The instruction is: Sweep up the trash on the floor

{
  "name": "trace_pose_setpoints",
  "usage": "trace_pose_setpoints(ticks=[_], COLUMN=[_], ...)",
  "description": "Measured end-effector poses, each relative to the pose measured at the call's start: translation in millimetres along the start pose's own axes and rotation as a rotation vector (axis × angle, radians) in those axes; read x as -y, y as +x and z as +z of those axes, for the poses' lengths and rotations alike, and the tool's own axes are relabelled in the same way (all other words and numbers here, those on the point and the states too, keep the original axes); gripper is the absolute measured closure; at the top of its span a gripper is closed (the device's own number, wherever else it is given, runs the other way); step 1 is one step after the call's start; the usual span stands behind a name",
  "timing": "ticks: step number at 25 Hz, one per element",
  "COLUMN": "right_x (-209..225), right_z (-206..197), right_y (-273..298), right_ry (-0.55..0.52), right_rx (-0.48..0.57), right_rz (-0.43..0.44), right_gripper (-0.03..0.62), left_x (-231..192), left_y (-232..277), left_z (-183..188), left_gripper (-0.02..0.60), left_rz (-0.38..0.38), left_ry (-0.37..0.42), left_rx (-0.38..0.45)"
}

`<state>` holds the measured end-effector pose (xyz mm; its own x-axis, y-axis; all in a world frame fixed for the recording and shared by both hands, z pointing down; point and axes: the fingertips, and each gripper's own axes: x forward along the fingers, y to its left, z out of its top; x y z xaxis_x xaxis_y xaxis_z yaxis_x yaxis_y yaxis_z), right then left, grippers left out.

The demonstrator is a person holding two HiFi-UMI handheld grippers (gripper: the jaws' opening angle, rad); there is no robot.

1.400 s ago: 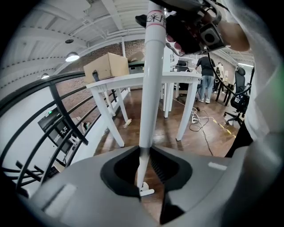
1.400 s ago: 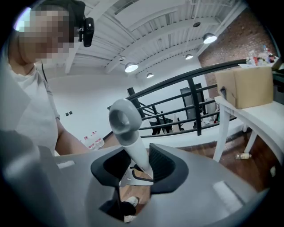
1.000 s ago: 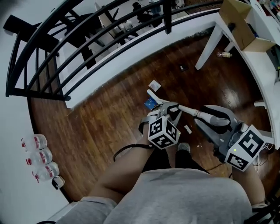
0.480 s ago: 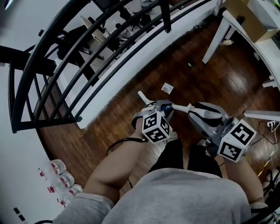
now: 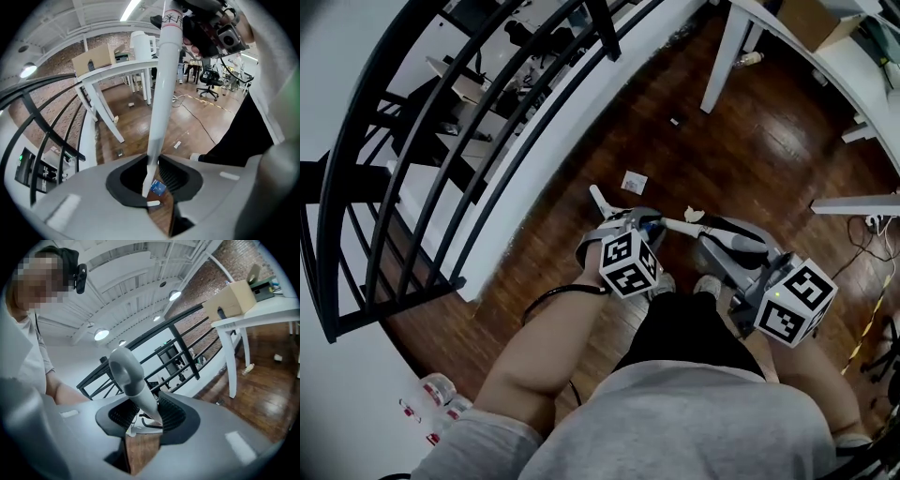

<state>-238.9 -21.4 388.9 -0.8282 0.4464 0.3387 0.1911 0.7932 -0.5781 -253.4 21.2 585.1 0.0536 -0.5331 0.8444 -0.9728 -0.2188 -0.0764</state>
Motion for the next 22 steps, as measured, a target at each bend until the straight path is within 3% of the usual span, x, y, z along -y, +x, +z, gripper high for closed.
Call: trace_pose_setpoints(ticks=[13, 22], right_x=[79.9, 128.2], right_z=[10.0, -9.3], right_y=[-69.9, -172.6], right_ry=[0.055, 0.124], right_rx=[0.057, 0.153], right_rz=[-0.144, -0.288], right_gripper=[0.470, 0.471], left_x=[17.5, 78.0], left_y=[63.5, 117.1], left_z=[76.5, 155.3], left_gripper=[0.508, 0.509], left_rz=[-0.104, -0.194], left_ry=[0.108, 0.242], left_rx=[0.020, 0.057])
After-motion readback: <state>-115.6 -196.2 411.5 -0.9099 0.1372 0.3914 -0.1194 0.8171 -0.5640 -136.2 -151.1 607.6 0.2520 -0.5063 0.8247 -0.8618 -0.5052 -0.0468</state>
